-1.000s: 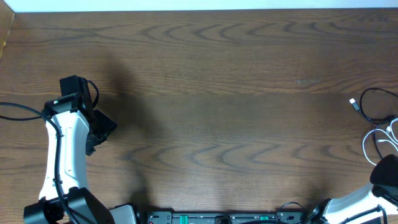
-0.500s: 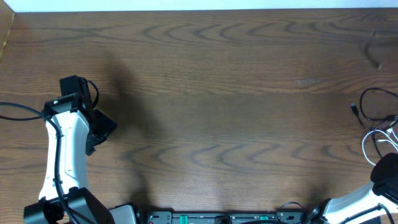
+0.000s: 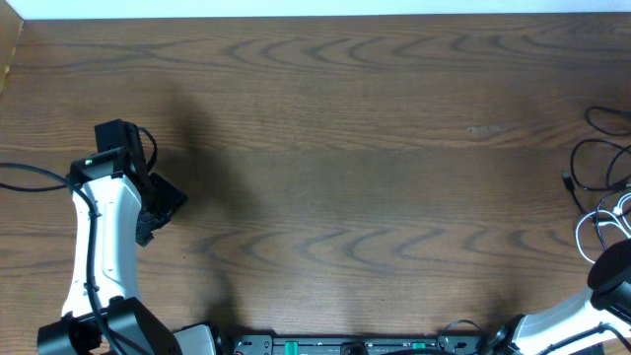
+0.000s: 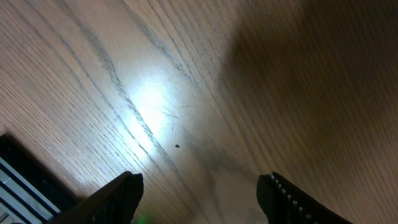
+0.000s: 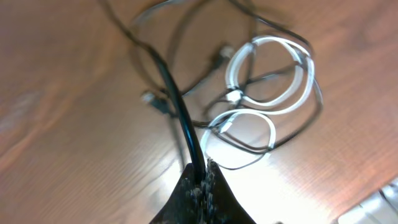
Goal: Untangle cables
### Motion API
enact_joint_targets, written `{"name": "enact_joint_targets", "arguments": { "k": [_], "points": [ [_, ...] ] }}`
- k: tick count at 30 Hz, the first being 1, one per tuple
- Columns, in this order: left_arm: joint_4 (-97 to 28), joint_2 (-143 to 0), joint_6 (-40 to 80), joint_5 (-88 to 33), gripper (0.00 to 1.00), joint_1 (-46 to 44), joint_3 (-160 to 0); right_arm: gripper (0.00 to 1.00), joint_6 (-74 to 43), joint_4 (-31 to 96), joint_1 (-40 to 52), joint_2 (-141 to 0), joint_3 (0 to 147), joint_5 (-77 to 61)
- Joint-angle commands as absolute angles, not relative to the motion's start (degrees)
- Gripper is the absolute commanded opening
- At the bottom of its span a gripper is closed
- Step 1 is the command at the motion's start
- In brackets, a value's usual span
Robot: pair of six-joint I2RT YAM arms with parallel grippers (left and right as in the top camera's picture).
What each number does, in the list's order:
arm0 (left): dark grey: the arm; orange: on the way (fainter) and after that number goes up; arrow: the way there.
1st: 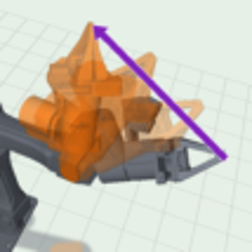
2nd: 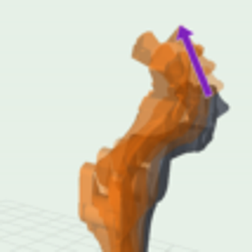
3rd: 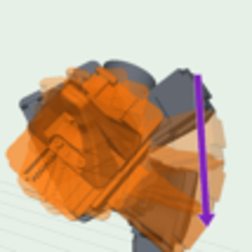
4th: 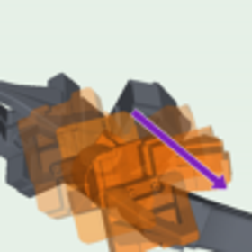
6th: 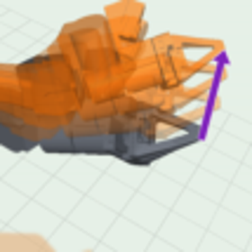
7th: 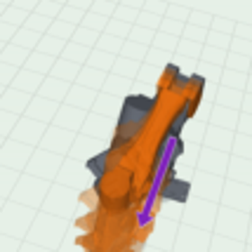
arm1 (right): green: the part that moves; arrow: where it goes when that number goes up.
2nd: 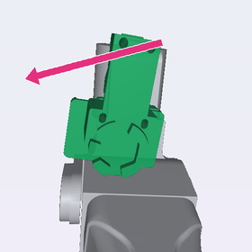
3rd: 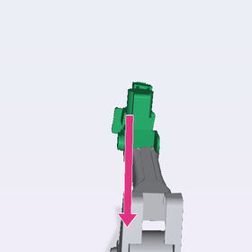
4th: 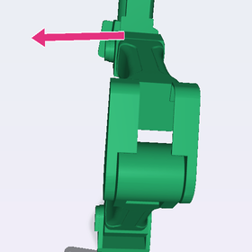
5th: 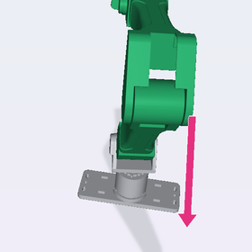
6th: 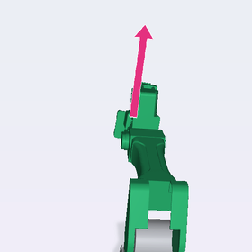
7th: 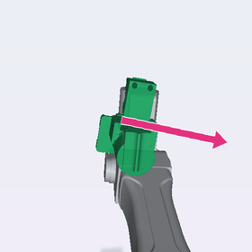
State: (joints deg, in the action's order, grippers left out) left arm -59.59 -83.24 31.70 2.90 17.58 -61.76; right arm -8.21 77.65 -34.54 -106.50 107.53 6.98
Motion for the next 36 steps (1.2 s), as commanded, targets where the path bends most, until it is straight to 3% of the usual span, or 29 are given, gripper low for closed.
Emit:
{"name": "enact_joint_targets", "arguments": {
  "k": [1, 12, 28, 29, 31, 32, 33, 36],
  "points": [
    [-59.75, -82.72, 31.81, 2.94, 0.64, 17.82, -62.0, 0.01, -16.58, 75.26, -34.87, -106.78, 102.83, 17.87],
    [-59.75, -82.72, 31.81, 2.94, 0.64, 17.82, -62.0, 0.01, -17.17, 64.42, -35.7, -106.78, 91.72, 18.11],
    [-59.72, -82.72, 31.81, 2.96, 0.64, 17.82, -62.0, 0.01, -18.65, 62.19, -37.71, -106.78, 88.23, 17.54],
    [-59.72, -82.72, 31.81, 2.96, 0.64, 17.82, -62.0, 0.06, -18.68, 62.17, -37.76, -106.78, 88.23, 17.23],
    [-59.7, -82.72, 31.81, 2.96, 0.64, 17.82, -62.0, 0.63, -18.65, 62.08, -37.89, -106.78, 88.23, 15.75],
    [-59.7, -82.72, 31.81, 2.96, 0.64, 17.82, -62.0, 0.82, -18.65, 62.08, -37.89, -106.78, 88.23, 15.38],
    [-59.68, -82.72, 31.81, 2.96, 0.64, 17.82, -62.0, 0.86, -18.63, 61.98, -37.89, -106.78, 88.23, 14.63],
    [-59.4, -82.72, 31.81, 2.94, 0.64, 17.82, -62.0, 0.86, -18.63, 61.91, -37.89, -106.78, 88.23, 13.3]
  ]
}}
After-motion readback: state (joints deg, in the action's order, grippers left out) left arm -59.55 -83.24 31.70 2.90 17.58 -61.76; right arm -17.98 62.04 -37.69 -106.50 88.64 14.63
